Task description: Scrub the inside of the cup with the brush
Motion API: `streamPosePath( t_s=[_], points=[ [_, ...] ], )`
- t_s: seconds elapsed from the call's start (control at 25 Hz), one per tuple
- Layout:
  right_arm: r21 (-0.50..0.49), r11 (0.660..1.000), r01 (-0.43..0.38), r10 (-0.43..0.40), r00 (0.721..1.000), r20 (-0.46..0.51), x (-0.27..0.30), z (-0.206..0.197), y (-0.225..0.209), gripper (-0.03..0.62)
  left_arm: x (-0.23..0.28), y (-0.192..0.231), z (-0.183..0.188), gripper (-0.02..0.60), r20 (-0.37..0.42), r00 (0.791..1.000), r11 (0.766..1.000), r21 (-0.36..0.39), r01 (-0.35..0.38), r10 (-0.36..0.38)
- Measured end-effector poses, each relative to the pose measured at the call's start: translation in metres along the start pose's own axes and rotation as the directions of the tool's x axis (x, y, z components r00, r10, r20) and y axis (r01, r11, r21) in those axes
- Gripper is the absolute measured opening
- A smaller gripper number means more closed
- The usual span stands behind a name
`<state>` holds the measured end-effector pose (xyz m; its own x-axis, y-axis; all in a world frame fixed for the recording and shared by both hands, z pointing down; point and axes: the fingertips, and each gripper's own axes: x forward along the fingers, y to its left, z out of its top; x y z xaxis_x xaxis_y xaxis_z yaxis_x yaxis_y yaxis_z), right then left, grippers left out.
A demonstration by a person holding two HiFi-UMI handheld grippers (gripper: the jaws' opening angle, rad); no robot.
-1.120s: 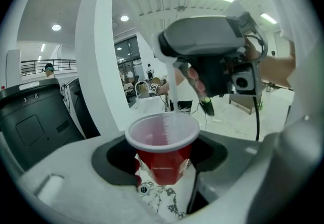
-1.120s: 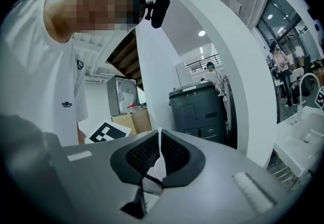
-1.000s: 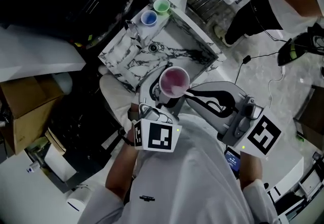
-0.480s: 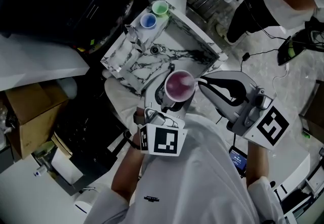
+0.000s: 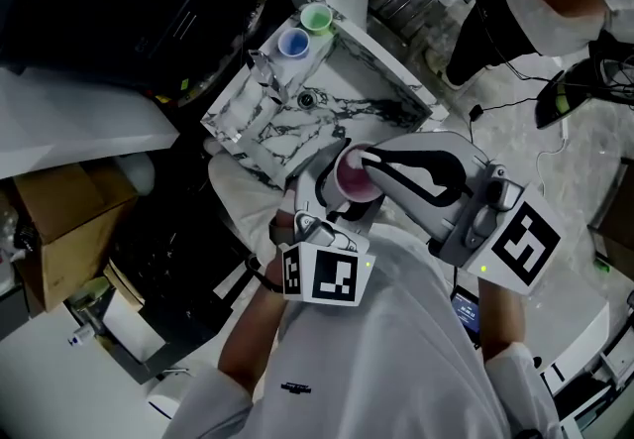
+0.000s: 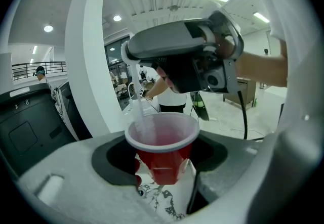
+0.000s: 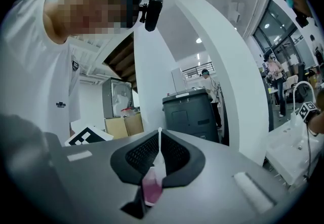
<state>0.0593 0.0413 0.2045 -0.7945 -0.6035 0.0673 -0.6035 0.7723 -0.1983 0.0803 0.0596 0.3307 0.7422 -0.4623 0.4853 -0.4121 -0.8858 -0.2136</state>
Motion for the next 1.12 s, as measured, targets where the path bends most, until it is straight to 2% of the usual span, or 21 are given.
streamPosePath(
  t_s=[0.2,0.36,0.56,0.76,0.92,1.12],
  points=[
    [0.035,0.998,-0.056,0.055,0.998,0.018,0.003,-0.001,0.022,0.020,0.002,-0.003,-0.004,0.297,-0.011,1.000,1.000,-0.003,0.002,-0.002],
    [0.046,0.997,-0.063,0.064,0.998,-0.013,-0.007,-0.011,0.032,0.021,0.001,0.003,-0.004,0.297,-0.008,1.000,1.000,-0.015,-0.012,0.012],
    [0.066,0.997,-0.034,0.038,0.998,-0.055,-0.028,-0.021,0.023,0.020,0.001,0.003,-0.002,0.297,-0.009,1.000,1.000,-0.017,-0.011,0.011],
    [0.044,0.998,0.036,-0.032,0.996,-0.088,-0.041,-0.028,0.004,0.021,0.000,-0.001,0.001,0.297,0.001,1.000,1.000,-0.019,-0.004,0.004],
    [0.030,0.997,0.071,-0.069,0.996,-0.060,-0.043,-0.025,-0.008,0.021,-0.002,-0.004,0.004,0.296,0.002,1.000,1.000,-0.010,0.001,-0.001],
    [0.020,0.998,0.066,-0.065,0.998,-0.025,-0.032,-0.020,-0.010,0.021,-0.002,-0.005,0.005,0.296,0.001,1.000,1.000,0.000,-0.004,0.004]
  ],
)
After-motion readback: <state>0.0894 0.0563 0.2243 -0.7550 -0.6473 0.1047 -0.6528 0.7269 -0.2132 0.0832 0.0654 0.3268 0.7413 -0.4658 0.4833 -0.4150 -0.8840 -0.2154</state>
